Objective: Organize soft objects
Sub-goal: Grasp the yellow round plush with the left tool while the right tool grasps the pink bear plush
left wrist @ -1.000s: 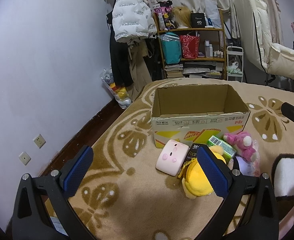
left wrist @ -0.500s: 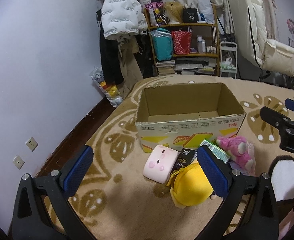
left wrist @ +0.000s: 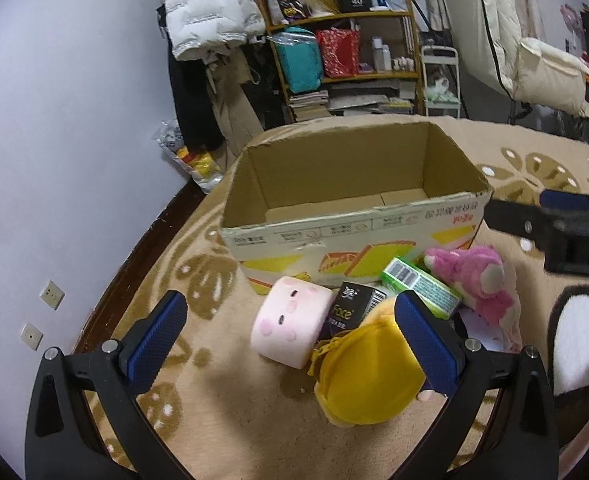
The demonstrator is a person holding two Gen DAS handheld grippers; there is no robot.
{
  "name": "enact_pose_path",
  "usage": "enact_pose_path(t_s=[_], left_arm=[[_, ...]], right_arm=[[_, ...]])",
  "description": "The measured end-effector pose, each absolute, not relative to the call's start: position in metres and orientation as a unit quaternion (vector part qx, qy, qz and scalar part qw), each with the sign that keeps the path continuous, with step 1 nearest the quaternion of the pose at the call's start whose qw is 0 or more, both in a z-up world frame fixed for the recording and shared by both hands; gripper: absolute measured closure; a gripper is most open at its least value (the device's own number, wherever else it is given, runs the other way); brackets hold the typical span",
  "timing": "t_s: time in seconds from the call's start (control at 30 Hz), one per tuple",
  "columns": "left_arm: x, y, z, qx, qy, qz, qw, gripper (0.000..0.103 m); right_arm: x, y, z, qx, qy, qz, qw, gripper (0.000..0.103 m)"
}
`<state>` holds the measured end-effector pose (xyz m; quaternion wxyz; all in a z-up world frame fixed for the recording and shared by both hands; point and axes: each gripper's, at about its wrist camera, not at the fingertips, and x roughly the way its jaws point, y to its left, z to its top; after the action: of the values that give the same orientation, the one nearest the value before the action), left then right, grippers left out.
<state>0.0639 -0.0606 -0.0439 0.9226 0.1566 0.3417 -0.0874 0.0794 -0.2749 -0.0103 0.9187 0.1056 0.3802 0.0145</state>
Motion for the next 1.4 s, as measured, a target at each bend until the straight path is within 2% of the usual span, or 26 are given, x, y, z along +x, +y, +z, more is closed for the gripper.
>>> enact_pose_path(t_s=[0.3,0.73,1.0,1.17,1.3,1.4], left_arm=[[0.069,-0.08,-0.062,0.177,0.364,-0.115,0.907,0.0],[0.071,-0.092,-0.093,0.191,0.408,-0.143,0.881,0.0],[0.079,-0.085,-0.102,0.155,0.436,-0.148,0.874,0.0],[0.082,-0.082,-0.106,0.144,0.45,-0.153,0.868,0.0],[0.085,-0.084,-0.109,0.14,0.457,-0.158,0.864,0.001],[0.082,-0.081,-0.111,0.13,0.461,-0.166,0.862,0.006]], right_arm=[[0.097,-0.283,-0.024,0.133,0.411,0.035,0.901,0.0],[0.103,-0.272,-0.042,0.111,0.432,0.051,0.893,0.0],[0.106,-0.265,-0.053,0.11,0.449,0.068,0.884,0.0],[0.105,-0.257,-0.059,0.1,0.464,0.084,0.876,0.014],[0.107,-0.253,-0.068,0.096,0.479,0.089,0.868,0.02],[0.106,-0.251,-0.071,0.093,0.485,0.09,0.865,0.026]])
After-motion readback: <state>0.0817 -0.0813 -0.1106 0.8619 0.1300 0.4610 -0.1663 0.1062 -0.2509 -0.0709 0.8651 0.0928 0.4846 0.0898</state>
